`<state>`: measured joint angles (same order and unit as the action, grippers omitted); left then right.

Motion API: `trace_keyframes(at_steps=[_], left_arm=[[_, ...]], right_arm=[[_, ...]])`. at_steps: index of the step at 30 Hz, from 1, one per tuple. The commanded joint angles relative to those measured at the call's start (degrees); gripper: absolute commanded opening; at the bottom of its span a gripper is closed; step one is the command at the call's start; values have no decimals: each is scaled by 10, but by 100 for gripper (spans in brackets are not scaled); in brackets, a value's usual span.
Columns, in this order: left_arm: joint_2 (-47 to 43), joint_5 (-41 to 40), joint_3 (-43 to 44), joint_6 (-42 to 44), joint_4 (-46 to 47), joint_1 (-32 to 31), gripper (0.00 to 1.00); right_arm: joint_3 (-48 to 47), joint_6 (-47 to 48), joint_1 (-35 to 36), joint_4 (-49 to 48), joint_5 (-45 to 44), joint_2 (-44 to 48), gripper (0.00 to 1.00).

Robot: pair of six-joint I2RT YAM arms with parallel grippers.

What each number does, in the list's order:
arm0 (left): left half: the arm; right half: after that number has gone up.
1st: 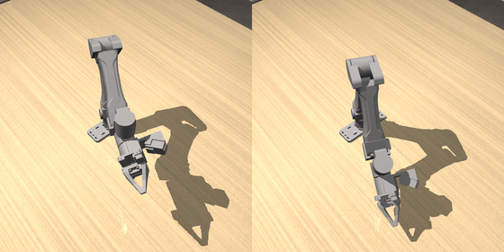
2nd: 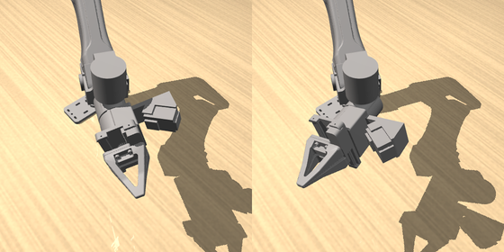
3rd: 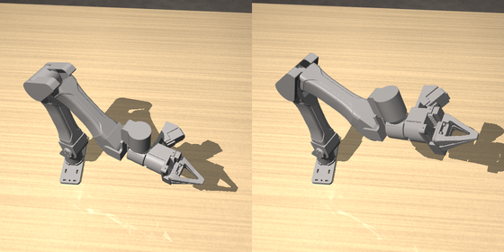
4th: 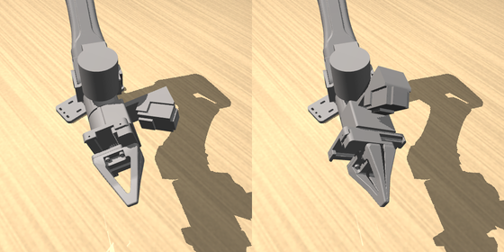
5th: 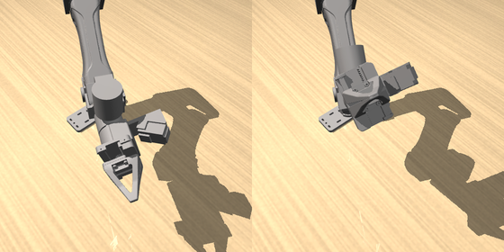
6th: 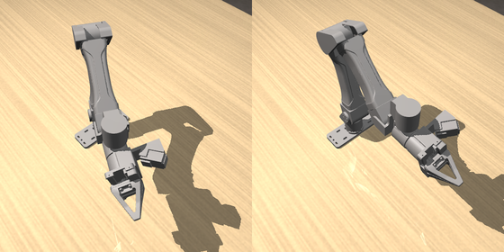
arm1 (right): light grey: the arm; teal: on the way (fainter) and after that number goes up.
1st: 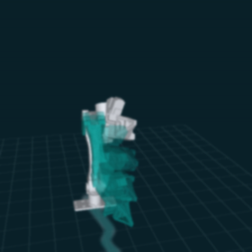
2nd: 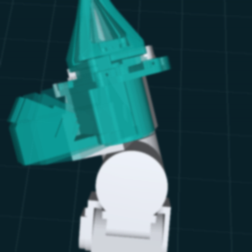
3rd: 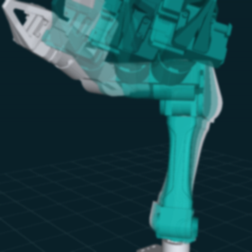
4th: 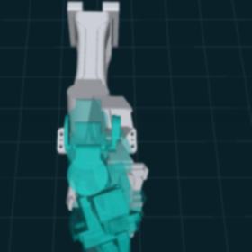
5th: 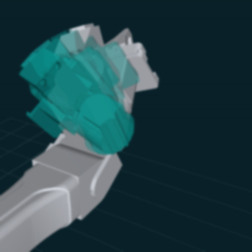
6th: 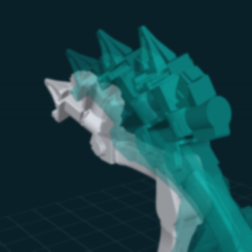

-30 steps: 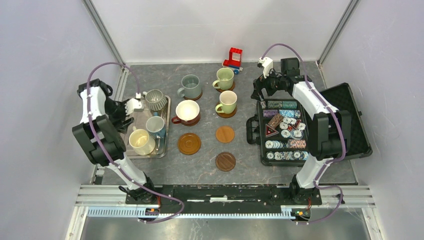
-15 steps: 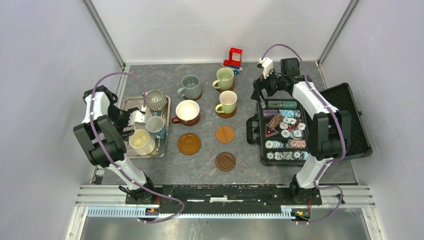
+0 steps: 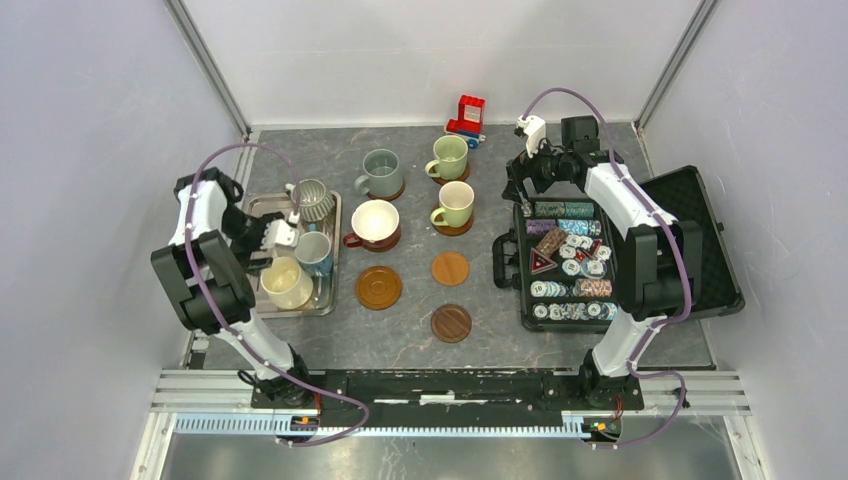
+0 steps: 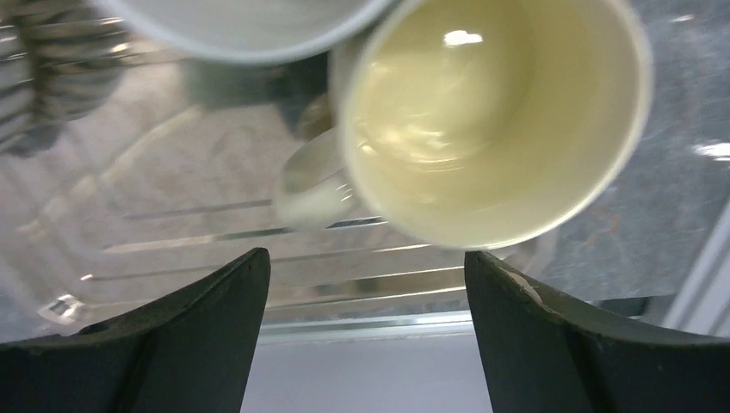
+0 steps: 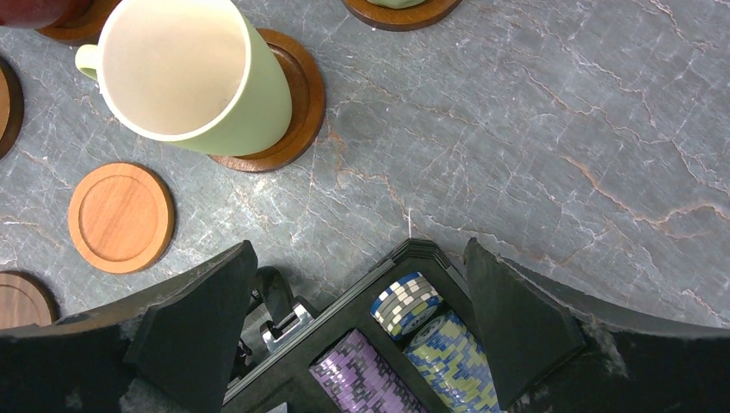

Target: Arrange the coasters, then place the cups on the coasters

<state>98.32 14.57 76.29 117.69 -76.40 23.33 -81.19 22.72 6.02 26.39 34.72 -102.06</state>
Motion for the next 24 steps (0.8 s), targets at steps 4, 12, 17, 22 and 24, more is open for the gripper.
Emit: trace_keyframes(at_steps=[4, 12, 17, 22, 24], left_arm=[[61, 37, 162, -102, -5, -16, 87], [36, 134, 180, -72, -38, -47, 86], [61, 156, 230, -196, -3, -106, 83], [72, 160, 254, -291, 18, -158, 80], [71, 155, 243, -312, 33, -174, 78]], right_arm=[[-11, 9, 3, -2, 7, 12, 98], [-9, 7, 3, -2, 11, 10, 98], [-9, 7, 3, -3, 11, 11, 98], [-1, 9, 3, -5, 8, 18, 98], [2, 8, 3, -7, 8, 20, 98]])
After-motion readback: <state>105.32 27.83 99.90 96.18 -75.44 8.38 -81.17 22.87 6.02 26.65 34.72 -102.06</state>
